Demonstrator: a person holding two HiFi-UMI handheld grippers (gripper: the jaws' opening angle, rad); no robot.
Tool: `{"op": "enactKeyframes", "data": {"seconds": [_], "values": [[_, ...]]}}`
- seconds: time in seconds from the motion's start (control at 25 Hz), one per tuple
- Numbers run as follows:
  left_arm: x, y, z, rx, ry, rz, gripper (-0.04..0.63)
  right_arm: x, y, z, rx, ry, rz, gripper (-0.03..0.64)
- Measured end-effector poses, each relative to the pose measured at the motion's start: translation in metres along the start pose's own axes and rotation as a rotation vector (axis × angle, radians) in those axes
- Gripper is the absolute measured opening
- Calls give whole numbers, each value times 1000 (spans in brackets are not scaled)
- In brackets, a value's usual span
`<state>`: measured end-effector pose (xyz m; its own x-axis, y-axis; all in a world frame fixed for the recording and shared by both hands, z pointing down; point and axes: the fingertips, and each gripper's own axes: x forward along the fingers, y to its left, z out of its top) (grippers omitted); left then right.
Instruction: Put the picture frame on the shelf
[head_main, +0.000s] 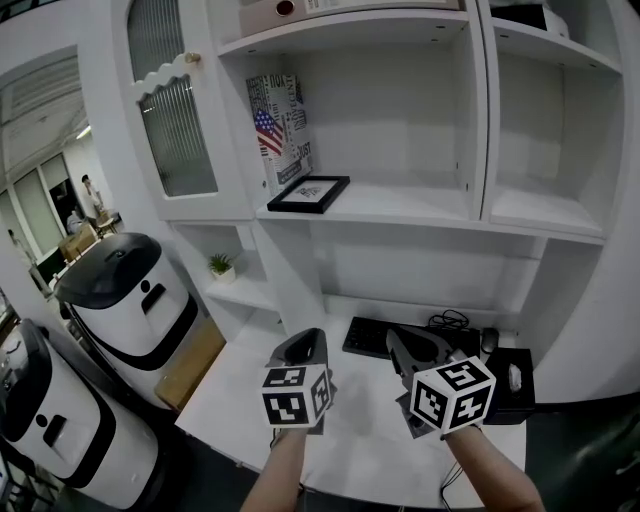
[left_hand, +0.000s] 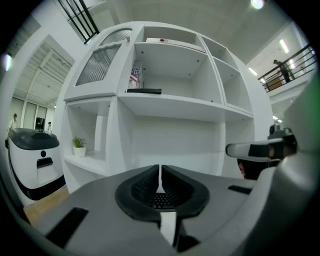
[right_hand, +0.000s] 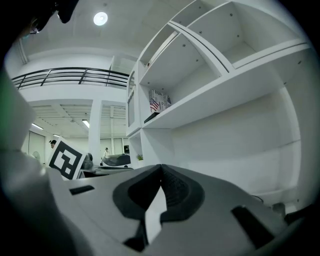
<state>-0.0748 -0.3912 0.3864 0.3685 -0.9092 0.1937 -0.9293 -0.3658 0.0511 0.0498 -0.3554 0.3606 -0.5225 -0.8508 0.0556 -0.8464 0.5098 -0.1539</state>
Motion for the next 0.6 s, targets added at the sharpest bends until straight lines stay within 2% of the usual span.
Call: {"op": "enactKeyframes", "data": {"seconds": [0.32, 0.6], "values": [[-10, -4, -22, -18, 12, -16, 23, -3, -6, -24, 30, 30, -16, 0], [-13, -6, -37, -29, 15, -27, 23, -15, -27, -50, 17, 80, -62, 0]]}}
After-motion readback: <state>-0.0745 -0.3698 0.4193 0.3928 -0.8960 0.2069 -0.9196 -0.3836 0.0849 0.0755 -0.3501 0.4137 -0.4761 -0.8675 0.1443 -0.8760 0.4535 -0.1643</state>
